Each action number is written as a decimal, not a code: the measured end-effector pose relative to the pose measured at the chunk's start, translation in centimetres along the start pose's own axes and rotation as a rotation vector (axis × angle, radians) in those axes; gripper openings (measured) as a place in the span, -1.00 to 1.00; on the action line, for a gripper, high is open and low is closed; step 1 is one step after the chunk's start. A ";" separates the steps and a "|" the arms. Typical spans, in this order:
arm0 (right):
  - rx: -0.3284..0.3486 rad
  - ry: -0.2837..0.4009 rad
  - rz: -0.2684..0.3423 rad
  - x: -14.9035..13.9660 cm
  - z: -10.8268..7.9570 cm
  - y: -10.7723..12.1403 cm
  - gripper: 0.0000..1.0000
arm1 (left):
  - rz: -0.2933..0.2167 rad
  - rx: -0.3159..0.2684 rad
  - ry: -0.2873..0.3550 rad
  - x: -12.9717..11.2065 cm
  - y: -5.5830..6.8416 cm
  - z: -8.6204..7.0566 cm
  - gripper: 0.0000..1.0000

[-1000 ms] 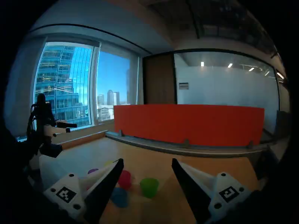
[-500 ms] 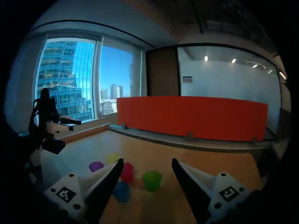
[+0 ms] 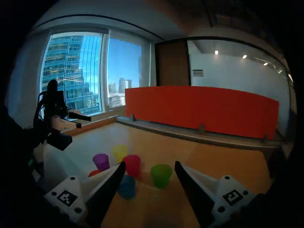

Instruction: Pour water

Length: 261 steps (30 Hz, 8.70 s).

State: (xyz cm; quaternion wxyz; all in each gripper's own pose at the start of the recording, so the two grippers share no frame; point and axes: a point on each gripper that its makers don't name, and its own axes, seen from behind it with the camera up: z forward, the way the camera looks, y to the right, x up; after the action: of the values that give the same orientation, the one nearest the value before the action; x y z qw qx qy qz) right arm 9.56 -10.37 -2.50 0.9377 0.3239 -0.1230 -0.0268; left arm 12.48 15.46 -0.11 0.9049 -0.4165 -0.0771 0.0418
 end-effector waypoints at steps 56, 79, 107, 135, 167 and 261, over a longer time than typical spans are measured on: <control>0.257 -0.317 -0.159 -13.4 8.1 -5.5 1.00 | 0.022 -0.085 -0.151 -7.2 0.8 2.7 0.97; 0.298 -0.353 -0.164 -15.9 12.7 -7.7 1.00 | 0.014 -0.097 -0.164 -8.0 0.7 3.5 0.97; 0.293 -0.254 -0.158 -10.9 10.7 -7.8 0.83 | 0.035 -0.104 -0.173 -7.6 1.6 3.7 0.97; 0.281 -0.003 -0.134 -2.4 6.1 -9.4 0.84 | 0.054 -0.109 -0.149 -5.8 3.1 3.9 0.97; 0.007 0.057 -0.106 1.5 3.3 -2.1 0.84 | 0.110 -0.172 -0.198 -5.7 5.0 8.5 0.97; -0.213 0.077 -0.062 2.2 -0.2 6.7 0.84 | 0.128 -0.213 -0.699 -13.0 8.1 29.4 0.97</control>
State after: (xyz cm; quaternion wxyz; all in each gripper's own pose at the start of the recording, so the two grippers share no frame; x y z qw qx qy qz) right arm 11.57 -5.28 1.97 0.9696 0.2266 -0.0734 -0.0563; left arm -5.54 40.89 11.28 0.7711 -0.4728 -0.3592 0.2299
